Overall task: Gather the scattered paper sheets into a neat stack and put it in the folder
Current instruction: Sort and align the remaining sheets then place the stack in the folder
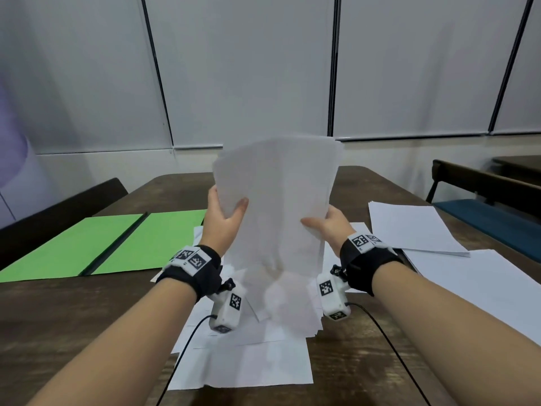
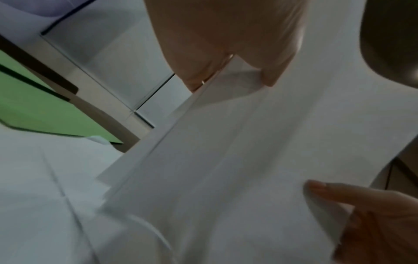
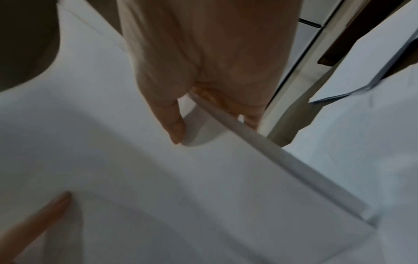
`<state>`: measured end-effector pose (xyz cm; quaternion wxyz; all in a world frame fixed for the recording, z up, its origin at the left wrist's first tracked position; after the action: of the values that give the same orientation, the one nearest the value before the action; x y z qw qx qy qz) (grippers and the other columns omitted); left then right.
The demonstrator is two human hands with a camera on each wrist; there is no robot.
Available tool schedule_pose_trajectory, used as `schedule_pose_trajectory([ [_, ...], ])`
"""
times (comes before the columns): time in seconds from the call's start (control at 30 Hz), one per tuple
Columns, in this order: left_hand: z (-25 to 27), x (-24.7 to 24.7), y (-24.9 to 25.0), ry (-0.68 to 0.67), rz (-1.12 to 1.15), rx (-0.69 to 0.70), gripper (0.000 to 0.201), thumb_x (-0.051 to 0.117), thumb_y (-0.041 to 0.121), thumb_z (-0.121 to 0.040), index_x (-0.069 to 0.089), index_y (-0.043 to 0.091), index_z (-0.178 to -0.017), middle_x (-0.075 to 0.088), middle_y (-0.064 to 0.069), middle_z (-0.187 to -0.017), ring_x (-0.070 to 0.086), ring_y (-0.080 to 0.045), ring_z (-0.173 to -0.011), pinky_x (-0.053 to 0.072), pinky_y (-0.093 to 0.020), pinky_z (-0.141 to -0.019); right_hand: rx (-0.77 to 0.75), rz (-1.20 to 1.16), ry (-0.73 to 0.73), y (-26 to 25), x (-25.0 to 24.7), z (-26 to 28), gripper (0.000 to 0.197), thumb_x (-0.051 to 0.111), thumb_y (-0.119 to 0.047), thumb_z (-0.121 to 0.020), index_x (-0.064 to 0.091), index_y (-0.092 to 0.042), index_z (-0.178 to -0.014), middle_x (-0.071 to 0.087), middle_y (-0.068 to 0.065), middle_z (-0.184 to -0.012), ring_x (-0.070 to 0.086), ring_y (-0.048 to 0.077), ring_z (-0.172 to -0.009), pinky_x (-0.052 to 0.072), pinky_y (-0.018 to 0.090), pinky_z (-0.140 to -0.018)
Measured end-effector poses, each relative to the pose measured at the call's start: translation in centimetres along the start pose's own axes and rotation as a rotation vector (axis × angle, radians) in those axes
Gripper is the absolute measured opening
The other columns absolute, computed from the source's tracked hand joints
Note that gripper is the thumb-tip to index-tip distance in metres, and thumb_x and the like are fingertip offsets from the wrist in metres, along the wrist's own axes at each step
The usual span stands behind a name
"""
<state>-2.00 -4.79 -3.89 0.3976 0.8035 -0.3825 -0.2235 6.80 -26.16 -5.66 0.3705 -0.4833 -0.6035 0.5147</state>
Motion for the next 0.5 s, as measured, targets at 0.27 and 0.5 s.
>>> schedule_pose_trajectory([
  [0.27,-0.9,0.0,0.4,0.067,0.097,-0.045,0.047,0.067,0.017,-0.087,0.041,0.014,-0.126,0.06,0.002,-0.119,0.061,-0.008,-0.105,0.049,-0.023,-0.094,-0.024,-0.006,-0.041,-0.6,0.9,0.1,0.028,0.061,0.003,-0.084,0.061,-0.018,-0.101,0.07,0.009,-0.106,0.068,0.025,-0.096,0.054,0.04,-0.089],
  [0.5,2.3,-1.4,-5.3,-0.19,-0.185,-0.227,0.032,0.052,0.011,-0.095,0.047,0.015,-0.126,0.06,0.002,-0.114,0.059,-0.02,-0.111,0.045,-0.03,-0.094,0.027,0.069,-0.059,3.1,2.1,1.2,0.025,0.062,-0.017,-0.082,0.06,-0.023,-0.107,0.069,0.006,-0.112,0.066,0.026,-0.102,0.051,0.049,-0.095],
])
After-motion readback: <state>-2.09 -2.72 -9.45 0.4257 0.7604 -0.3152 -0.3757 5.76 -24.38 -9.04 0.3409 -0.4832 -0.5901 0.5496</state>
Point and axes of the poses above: each hand's wrist, its own z-axis away from the middle knuckle, its own x-axis out of the palm, y = z × x, the point moved 2 cm from there along -z, towards the middle knuckle
